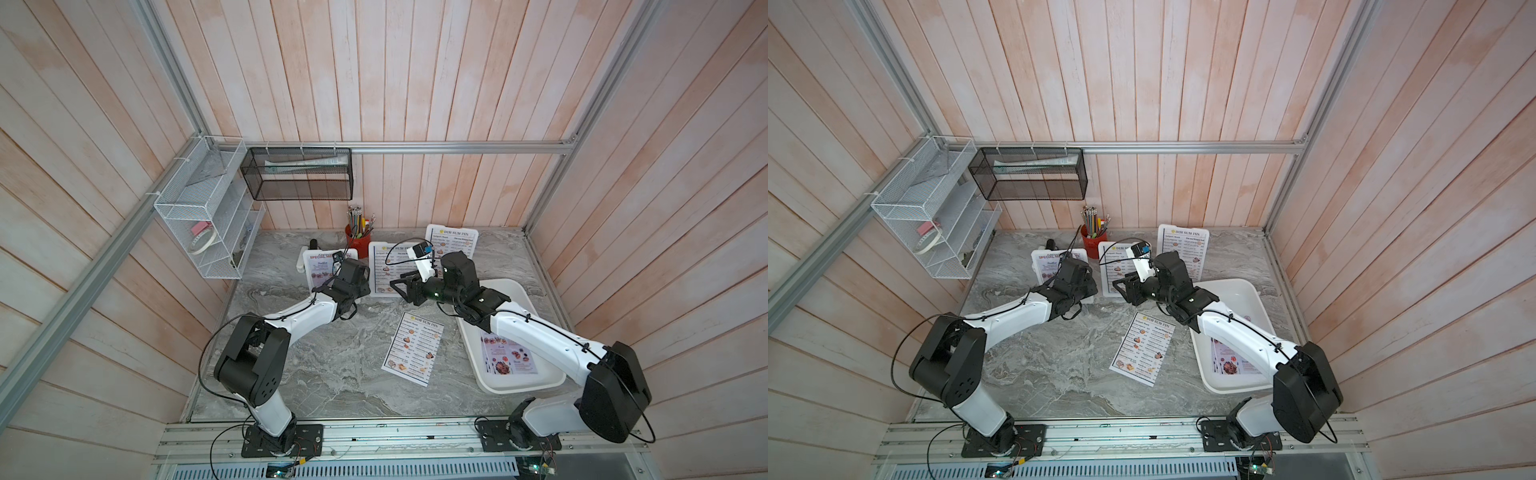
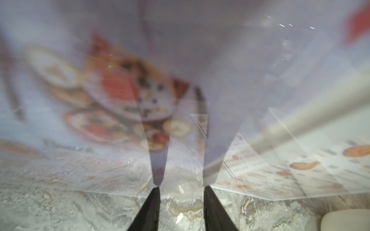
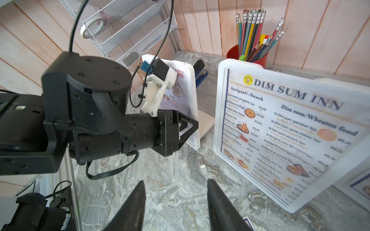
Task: Replace the menus in the menu holders
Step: Move the menu holder to the center of the board.
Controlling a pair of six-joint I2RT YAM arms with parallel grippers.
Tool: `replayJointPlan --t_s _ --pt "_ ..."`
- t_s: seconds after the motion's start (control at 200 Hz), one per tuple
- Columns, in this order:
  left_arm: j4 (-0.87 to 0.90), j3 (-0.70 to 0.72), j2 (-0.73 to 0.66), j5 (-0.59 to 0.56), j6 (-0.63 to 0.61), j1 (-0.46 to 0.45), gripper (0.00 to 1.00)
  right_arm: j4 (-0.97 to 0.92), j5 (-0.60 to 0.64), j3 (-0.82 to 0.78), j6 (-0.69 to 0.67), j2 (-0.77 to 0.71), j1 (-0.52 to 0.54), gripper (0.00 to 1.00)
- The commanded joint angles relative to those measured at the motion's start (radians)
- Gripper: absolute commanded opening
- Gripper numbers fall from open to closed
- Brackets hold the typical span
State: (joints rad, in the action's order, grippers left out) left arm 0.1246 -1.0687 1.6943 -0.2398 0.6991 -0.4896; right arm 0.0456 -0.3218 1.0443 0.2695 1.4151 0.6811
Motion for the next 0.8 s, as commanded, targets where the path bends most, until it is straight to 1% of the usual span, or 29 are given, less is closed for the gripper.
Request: replayJointPlan --t_s 0.0,0.15,0.295,0.445,0.495,0.64,0.79 --pt "-0.031 -0.028 0.022 0.007 -0.029 0.015 0.41 -0.025 0.024 -0.021 0.005 -0.036 -0.01 0.5" --pt "-0.05 -0.022 0.028 0.039 -0.065 0.029 0.43 -0.026 0.025 -0.049 0.019 -0.048 -0.035 0.5" --pt "-0.047 0.016 -0.032 0.059 -0.066 0.024 0.44 -0.013 0.019 -0.088 0.038 -0.056 -0.084 0.51" --pt "0.036 0.025 -0.117 0.052 -0.081 0.007 0.47 0.014 0.0 -0.124 0.041 -0.035 -0.156 0.51" --pt "0.08 0.027 -0.143 0.045 -0.077 0.006 0.47 0.024 0.0 -0.132 0.034 -0.021 -0.175 0.53" --pt "0.175 0.07 -0.228 0.061 -0.073 0.017 0.54 0.084 -0.012 -0.147 0.021 0.016 -0.218 0.58" --pt "0.258 0.138 -0.34 0.107 -0.077 0.069 0.64 0.128 -0.013 -0.115 -0.004 0.091 -0.228 0.6"
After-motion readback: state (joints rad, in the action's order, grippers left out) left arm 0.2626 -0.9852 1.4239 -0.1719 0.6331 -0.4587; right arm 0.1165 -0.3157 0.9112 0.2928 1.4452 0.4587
